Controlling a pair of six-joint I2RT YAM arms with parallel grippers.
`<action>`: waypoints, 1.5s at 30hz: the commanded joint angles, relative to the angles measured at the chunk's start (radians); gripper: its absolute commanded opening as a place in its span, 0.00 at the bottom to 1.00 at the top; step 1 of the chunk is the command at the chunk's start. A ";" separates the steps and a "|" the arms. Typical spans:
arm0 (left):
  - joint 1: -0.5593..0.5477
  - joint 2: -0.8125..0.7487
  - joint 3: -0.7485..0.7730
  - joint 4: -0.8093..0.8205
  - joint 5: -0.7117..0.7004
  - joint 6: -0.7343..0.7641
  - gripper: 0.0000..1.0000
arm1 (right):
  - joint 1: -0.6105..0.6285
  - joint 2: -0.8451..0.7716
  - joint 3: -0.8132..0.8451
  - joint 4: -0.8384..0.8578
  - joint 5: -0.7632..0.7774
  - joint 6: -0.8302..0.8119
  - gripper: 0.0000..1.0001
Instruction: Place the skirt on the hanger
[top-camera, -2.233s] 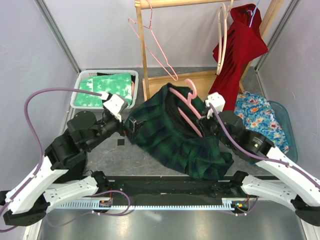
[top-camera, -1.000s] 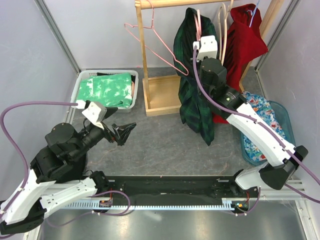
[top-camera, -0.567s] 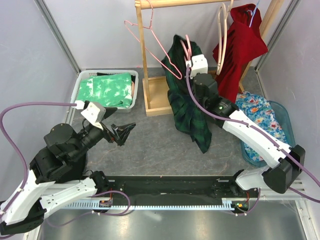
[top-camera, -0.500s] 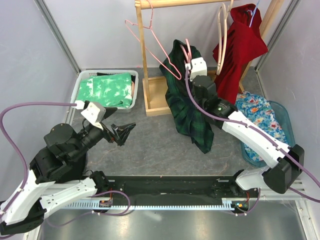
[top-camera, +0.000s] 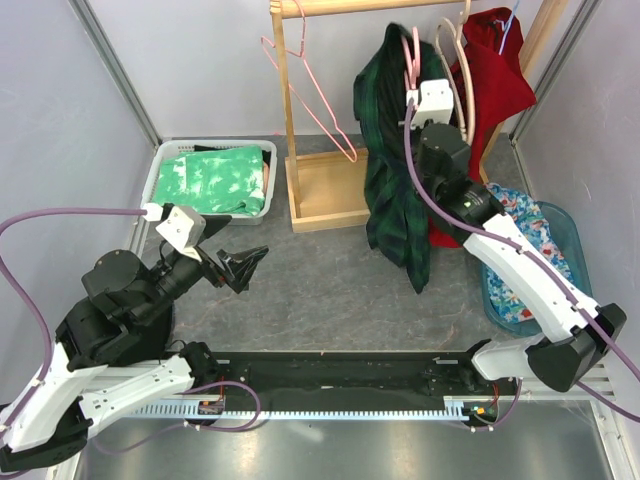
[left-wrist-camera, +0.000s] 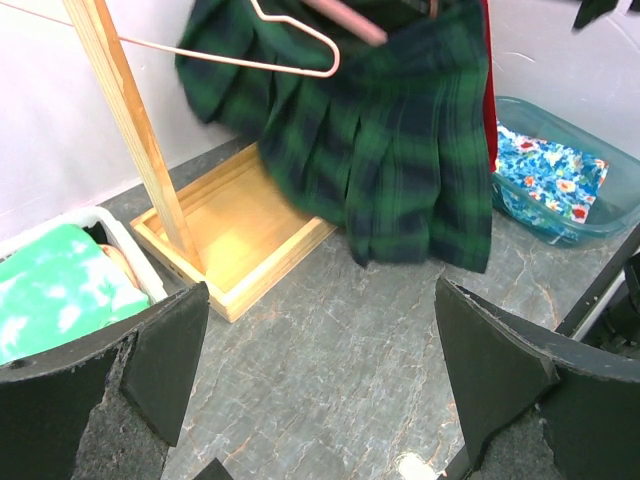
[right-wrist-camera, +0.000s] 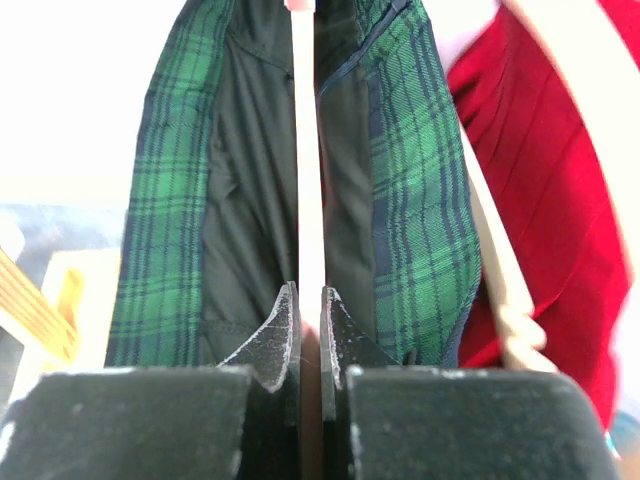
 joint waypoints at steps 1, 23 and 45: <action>-0.004 -0.001 0.009 0.022 -0.002 -0.019 1.00 | -0.001 -0.011 0.109 0.215 -0.047 -0.028 0.00; -0.004 0.002 -0.007 0.016 -0.009 -0.028 1.00 | -0.092 0.357 0.534 0.200 -0.259 0.069 0.00; -0.004 0.069 -0.050 0.020 -0.100 -0.105 0.99 | -0.109 0.100 0.519 -0.100 -0.289 0.147 0.91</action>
